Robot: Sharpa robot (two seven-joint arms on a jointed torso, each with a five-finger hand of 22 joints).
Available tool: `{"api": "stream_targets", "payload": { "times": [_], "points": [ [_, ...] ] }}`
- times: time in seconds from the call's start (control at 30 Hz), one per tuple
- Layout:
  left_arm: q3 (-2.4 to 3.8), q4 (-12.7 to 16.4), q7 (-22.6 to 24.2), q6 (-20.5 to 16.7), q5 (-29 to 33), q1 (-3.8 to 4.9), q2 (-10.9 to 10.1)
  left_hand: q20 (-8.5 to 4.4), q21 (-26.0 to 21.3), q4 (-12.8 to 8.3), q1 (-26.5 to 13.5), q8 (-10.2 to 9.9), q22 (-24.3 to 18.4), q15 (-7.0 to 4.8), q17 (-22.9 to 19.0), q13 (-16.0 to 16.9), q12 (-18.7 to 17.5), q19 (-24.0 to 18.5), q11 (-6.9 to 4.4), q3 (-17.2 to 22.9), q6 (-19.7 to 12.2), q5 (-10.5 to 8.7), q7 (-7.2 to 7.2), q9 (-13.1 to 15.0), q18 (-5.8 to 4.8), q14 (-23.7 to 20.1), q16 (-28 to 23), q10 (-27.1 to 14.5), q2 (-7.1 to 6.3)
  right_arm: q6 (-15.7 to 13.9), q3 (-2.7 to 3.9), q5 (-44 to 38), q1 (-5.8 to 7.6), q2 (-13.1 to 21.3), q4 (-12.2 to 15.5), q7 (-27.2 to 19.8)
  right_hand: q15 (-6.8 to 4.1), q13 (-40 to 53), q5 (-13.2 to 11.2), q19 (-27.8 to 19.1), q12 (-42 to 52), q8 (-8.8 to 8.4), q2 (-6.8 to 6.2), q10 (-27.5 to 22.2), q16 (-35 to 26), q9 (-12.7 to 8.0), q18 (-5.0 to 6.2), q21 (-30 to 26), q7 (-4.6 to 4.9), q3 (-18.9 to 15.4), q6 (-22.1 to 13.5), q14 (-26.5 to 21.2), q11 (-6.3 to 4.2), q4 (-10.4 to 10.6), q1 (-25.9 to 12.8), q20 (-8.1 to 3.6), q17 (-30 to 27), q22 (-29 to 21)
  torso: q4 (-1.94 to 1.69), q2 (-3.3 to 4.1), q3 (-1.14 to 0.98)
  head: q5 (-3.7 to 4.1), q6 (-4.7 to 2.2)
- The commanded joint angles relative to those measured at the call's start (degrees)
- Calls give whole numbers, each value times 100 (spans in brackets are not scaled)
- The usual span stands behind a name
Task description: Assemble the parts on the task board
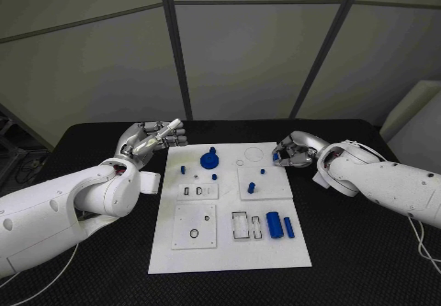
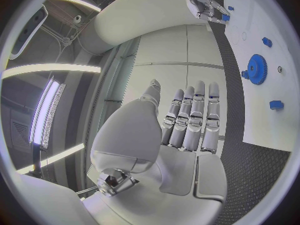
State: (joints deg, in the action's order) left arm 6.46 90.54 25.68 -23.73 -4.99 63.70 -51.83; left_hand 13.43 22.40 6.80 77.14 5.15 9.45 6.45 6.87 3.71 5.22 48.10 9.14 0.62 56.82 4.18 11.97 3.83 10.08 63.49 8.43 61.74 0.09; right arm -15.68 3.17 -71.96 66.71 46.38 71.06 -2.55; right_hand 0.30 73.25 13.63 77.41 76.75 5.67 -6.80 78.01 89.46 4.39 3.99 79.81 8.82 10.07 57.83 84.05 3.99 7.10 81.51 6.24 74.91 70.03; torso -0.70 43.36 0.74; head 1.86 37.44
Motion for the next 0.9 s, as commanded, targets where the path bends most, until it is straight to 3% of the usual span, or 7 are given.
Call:
{"api": "stream_targets", "payload": {
  "times": [0.03,0.47,0.53,0.63,0.83,0.9],
  "points": [
    [5,5,18,65,-48,8,4,0,-10,-39,17,-28,-7,39,10,6,-21,-23,3,4,37,-17,12,-1,37,10,-25,27,52,32,3,-7,6,-15,-15,-18,-51,16,3,33,34,52,86,54,-5,12,24,12,-23,54,102,562,-24,-3,-6,-10,1371,15,-5,-1,2,-7,2],
    [5,13,9,73,-48,8,-8,0,-10,-39,17,-28,-7,39,10,6,-21,-23,3,4,37,-17,12,-1,37,10,-25,27,52,-137,4,-7,6,-49,-44,47,-146,73,-42,89,76,226,303,107,2,44,8,53,-153,188,404,566,-137,-87,85,-90,1388,97,4,-4,-2,-21,22],
    [5,13,9,72,-48,8,-9,0,-10,-39,17,-28,-7,39,10,6,-21,-23,3,4,37,-17,12,-1,37,10,-25,27,52,-188,4,-7,6,-50,-35,56,-173,77,-281,106,74,250,371,113,6,43,3,65,-175,268,436,569,-160,-144,147,-120,1399,122,1,-2,-3,-18,21],
    [5,11,9,73,-48,8,-10,0,-10,-39,17,-28,-7,39,10,6,-21,-23,3,4,37,-17,12,-1,37,10,-25,27,52,-272,4,-7,6,-47,1,63,-179,85,-315,123,77,259,396,120,13,40,-3,78,-181,307,446,573,-167,-165,160,-129,1415,148,1,-2,-3,-20,20],
    [5,17,4,75,-48,7,-20,0,-10,-39,17,-28,-7,39,10,6,-21,-23,3,4,37,-17,12,-1,37,10,-25,27,52,-426,8,-7,7,37,282,173,-184,74,-305,129,66,260,419,114,18,35,-6,83,-181,351,440,576,-170,-191,175,-137,1425,157,8,-6,0,-41,21],
    [5,25,1,76,-48,7,-31,1,-10,-45,15,-36,-9,40,11,4,-29,-27,7,5,36,-16,16,-2,37,11,-33,25,57,-466,14,-25,9,88,448,285,-184,65,-302,131,55,255,447,107,22,28,-7,85,-176,392,424,578,-167,-209,185,-140,1435,160,12,-12,5,-81,13]
  ]
}}
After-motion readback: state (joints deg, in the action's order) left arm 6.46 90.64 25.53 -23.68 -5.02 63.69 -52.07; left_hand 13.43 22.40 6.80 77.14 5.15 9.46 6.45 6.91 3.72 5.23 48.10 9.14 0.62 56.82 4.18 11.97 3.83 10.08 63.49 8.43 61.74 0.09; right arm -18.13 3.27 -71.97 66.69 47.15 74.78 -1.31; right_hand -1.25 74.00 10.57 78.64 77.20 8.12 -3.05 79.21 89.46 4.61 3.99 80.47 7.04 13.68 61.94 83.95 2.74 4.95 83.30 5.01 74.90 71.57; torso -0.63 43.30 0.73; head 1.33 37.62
